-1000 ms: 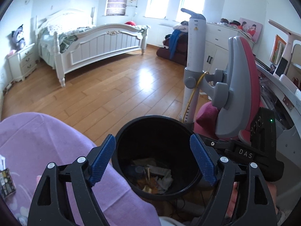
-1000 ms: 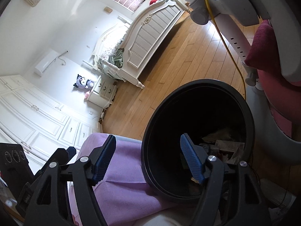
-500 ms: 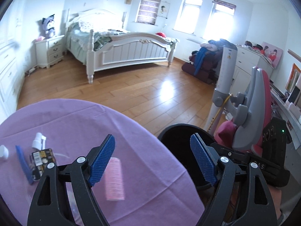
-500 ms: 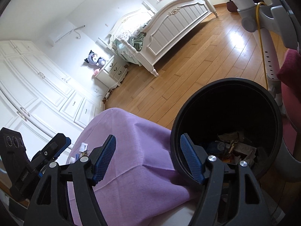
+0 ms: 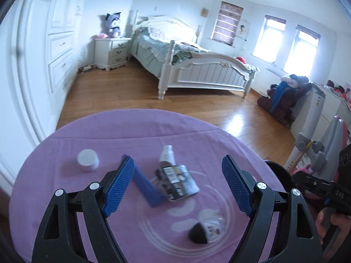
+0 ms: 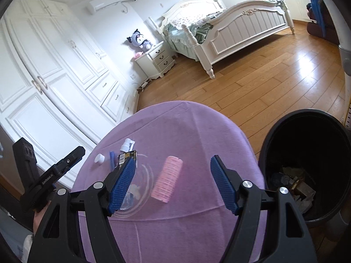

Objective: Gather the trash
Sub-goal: 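Return both grippers to the table toward the white cap and spray nozzle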

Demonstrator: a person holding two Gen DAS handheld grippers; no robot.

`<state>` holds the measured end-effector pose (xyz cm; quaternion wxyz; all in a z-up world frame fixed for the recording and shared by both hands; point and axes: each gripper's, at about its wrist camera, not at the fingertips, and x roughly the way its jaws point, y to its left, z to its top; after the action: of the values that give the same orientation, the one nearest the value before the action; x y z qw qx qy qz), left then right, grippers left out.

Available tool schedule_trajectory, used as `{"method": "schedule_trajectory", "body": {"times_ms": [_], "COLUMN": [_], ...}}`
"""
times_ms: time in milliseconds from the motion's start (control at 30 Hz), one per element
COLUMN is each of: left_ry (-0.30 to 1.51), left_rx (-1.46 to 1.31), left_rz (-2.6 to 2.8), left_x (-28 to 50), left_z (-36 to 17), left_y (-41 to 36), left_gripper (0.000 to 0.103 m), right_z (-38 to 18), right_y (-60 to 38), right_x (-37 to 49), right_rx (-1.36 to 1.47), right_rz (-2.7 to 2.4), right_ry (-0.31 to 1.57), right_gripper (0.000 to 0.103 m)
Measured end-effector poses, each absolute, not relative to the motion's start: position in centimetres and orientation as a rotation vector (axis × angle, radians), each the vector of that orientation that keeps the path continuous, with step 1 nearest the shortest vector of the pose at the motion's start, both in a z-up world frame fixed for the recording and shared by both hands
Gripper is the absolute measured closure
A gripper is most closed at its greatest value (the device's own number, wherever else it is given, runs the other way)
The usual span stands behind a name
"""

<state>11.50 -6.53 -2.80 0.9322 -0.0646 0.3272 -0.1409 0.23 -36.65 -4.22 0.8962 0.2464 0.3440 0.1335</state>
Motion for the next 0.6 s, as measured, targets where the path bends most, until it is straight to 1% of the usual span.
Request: {"method": "schedule_trajectory", "body": {"times_ms": [167,300,367,400,433,567,600], "left_ry": [0.698,0.741,0.771,0.785,0.794,0.823,0.833], "left_rx": [-0.137,-0.113,-0.109,-0.106,-0.101,-0.090,-0.087], "left_rz": [-0.195,-0.165,-0.163,-0.165,-0.165,-0.157,-0.158], "left_x": [13.0,14.6,15.5,15.9,16.5,18.0,18.6], "left_z": [-3.9,-5.2,-5.9,-6.3,-6.6,-7.6,-7.9], "left_y": [-0.9,1.4,2.4,2.7,3.0,3.3,3.4], "left_gripper": [0.022,0.022,0.026,0.028,0.030,0.032,0.035], "right_z": [-3.3,-3.0,-3.1,-3.2,-3.4,-4.0,-4.2], "right_y": [-32.3,-29.2,-27.7,-27.1,-26.5,-24.1,-23.6], "right_x": [2.4,4.2,5.3,5.8,6.3,8.5,9.0], "right_rx": [0.419,0.346,0.311,0.300,0.288,0.240,0.228], "right_rz": [0.341,0.381,0.390,0.397,0.406,0.426,0.428], "right_ry": [0.741,0.776,0.794,0.804,0.817,0.858,0.867], "right_gripper": [0.032,0.034,0.034,0.035,0.038,0.045,0.046]}}
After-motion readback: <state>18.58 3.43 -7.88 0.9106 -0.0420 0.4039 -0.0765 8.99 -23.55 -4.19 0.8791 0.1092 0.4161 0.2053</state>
